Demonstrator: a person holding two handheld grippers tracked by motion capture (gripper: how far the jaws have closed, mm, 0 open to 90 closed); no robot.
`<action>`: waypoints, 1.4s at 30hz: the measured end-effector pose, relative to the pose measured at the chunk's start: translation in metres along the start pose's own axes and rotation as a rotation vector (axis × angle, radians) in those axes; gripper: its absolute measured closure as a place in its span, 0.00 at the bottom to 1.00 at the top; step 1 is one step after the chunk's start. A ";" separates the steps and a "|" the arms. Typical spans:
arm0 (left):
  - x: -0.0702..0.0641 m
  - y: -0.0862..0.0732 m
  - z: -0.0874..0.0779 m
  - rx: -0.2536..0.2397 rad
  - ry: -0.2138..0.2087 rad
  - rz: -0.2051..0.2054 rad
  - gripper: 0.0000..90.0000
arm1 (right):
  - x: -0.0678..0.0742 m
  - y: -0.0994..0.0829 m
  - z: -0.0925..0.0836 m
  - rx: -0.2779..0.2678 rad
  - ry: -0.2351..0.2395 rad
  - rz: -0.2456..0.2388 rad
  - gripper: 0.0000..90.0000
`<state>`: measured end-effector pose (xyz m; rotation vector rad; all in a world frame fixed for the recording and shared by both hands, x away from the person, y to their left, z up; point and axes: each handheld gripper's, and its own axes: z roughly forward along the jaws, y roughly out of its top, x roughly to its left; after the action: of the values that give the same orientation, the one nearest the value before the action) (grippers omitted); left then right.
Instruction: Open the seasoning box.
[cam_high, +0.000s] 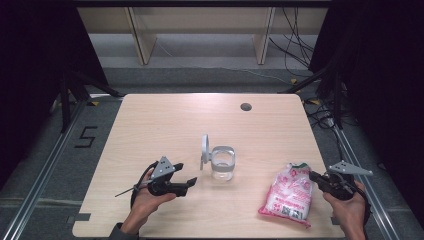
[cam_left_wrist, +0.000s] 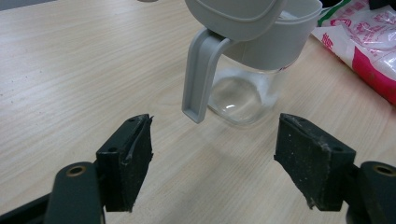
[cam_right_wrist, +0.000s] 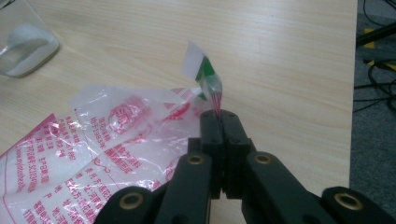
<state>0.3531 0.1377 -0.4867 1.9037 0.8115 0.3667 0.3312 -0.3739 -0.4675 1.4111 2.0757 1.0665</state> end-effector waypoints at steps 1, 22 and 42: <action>0.000 0.000 0.000 0.000 0.000 0.000 0.30 | 0.000 0.000 0.000 0.000 0.000 0.000 1.00; 0.000 0.000 0.003 0.013 0.002 0.031 0.30 | 0.001 -0.011 0.021 0.087 0.049 0.176 0.67; 0.000 0.000 0.003 0.008 -0.002 0.034 0.30 | -0.001 -0.012 0.035 0.086 0.099 0.197 0.90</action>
<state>0.3543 0.1357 -0.4882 1.9270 0.7807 0.3833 0.3489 -0.3643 -0.4992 1.6647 2.1077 1.1568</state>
